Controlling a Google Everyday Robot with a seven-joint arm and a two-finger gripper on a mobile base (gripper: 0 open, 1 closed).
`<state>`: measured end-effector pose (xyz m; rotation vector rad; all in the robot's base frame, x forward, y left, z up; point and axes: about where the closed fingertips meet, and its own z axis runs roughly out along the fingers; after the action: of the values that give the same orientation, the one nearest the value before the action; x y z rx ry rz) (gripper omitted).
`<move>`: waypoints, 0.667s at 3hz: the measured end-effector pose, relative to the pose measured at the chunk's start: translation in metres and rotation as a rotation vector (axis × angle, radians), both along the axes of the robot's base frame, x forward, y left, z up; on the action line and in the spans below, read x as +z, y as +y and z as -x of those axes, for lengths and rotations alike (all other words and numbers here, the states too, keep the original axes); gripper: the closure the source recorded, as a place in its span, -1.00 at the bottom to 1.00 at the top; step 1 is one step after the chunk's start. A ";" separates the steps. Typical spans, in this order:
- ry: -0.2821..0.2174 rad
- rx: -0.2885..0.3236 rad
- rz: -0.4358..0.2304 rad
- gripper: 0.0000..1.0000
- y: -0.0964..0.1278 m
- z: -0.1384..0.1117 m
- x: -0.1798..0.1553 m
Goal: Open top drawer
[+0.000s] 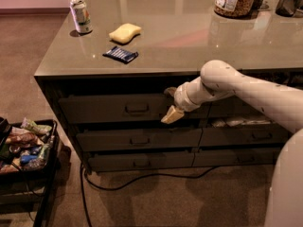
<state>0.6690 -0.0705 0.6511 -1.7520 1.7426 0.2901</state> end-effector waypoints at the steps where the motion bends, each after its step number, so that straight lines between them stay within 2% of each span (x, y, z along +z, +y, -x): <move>1: 0.012 -0.001 -0.001 -0.28 0.001 0.000 0.001; 2: 0.031 -0.004 -0.005 -0.28 0.002 0.002 0.001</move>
Offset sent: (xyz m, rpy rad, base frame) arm -0.0799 0.0108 -0.0118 0.0363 0.3750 0.0201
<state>0.6674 -0.0689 0.6523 -1.7493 1.7654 0.3207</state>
